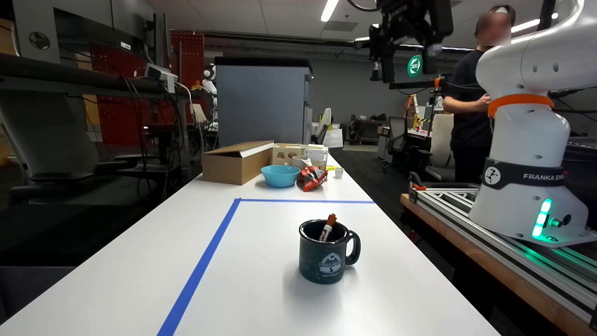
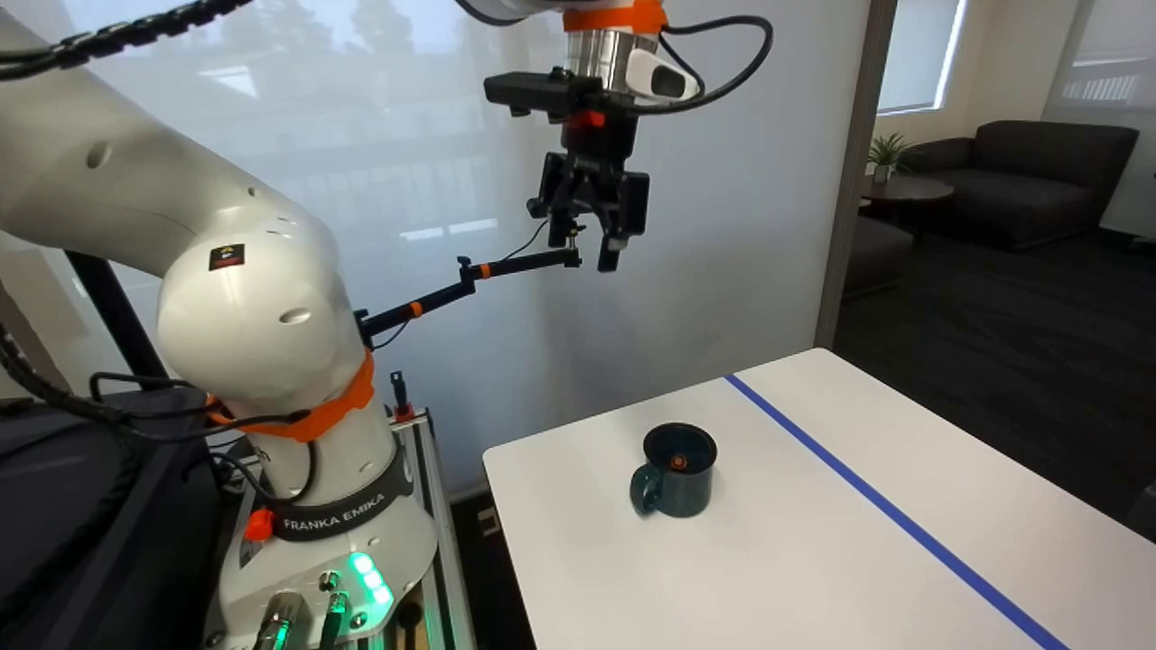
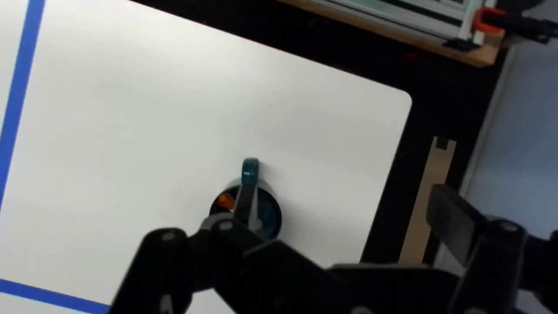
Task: Take the marker out of the mug.
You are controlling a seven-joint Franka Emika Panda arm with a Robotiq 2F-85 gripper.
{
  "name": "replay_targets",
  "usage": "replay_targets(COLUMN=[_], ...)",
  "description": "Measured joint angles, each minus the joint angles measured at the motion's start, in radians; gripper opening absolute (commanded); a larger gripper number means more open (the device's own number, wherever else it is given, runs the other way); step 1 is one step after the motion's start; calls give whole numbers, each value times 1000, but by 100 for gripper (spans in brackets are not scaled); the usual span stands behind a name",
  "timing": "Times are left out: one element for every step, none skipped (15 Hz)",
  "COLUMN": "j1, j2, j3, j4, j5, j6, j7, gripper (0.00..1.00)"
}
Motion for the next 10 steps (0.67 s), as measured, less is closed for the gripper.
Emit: replay_targets(j1=[-6,-16,-30,-46,-61,-76,-85,-89,-89,-87], j2=[-27,-50,-69,-75,-72,-63,-49,-29,-1,35], j3=[-11,-26,-41,-58,-76,-93,-111,-130,-146,-159], j4=[-54,-105,-149,-170,-168,-163,-161,-160,-160,-161], j5=[-37,-82,-126,-169,-198,-216,-222,-222,-220,-213], j6=[20,51,94,145,193,248,307,362,414,456], j7=[-13,-25,-33,-39,-47,-52,-57,-66,-72,-80], gripper=[100,100,100,100,100,100,100,100,100,100])
